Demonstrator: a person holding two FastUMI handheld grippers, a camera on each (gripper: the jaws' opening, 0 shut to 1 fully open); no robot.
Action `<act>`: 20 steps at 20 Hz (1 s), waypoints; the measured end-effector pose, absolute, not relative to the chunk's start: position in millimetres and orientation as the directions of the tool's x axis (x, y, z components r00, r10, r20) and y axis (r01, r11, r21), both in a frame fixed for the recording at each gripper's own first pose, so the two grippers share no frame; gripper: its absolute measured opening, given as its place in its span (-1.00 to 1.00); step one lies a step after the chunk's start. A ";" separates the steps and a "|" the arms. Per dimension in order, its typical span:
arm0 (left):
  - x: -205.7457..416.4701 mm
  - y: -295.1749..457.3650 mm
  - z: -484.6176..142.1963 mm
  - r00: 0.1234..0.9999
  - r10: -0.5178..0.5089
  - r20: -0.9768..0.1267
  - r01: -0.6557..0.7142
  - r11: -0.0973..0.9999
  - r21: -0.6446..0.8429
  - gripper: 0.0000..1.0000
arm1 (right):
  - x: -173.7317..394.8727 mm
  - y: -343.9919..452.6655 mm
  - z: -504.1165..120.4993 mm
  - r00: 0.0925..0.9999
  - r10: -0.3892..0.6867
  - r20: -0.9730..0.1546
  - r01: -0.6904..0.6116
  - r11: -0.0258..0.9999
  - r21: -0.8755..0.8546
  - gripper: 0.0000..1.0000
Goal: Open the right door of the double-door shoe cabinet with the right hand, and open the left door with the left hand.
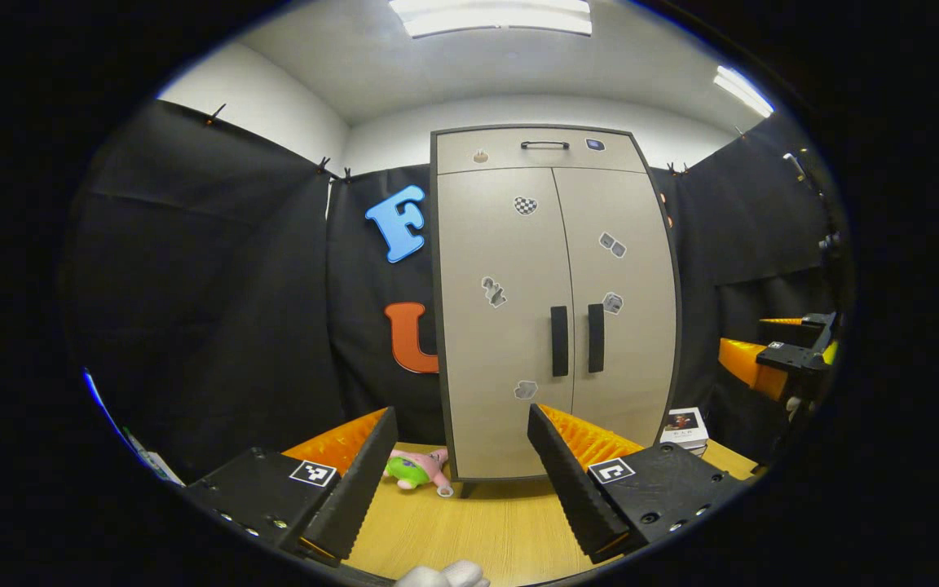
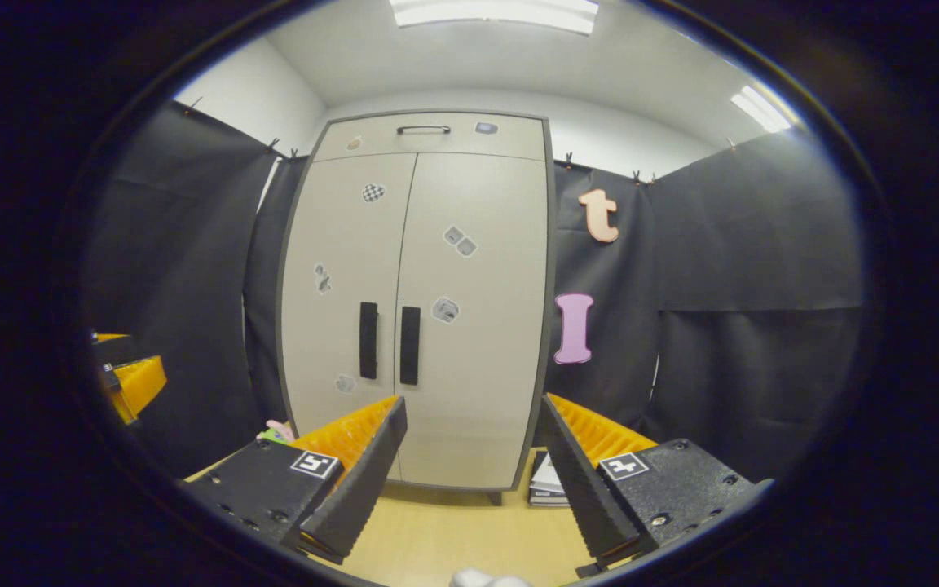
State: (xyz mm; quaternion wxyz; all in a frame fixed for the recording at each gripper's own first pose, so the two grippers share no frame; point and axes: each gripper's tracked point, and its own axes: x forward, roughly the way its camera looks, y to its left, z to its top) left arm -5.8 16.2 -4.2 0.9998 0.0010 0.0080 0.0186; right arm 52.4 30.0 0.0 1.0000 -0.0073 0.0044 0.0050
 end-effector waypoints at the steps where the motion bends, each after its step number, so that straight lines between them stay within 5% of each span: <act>1: -6.8 17.2 -4.6 0.999 0.041 -0.019 -0.041 0.999 0.000 0.92 | 62.4 35.3 -1.8 1.000 0.012 -0.017 -0.012 1.000 -0.017 1.00; 20: -15.2 34.0 -11.1 0.991 0.121 -0.062 -0.120 0.993 0.014 0.93 | 306.9 125.0 -20.7 0.991 0.040 -0.125 -0.034 0.998 0.047 0.92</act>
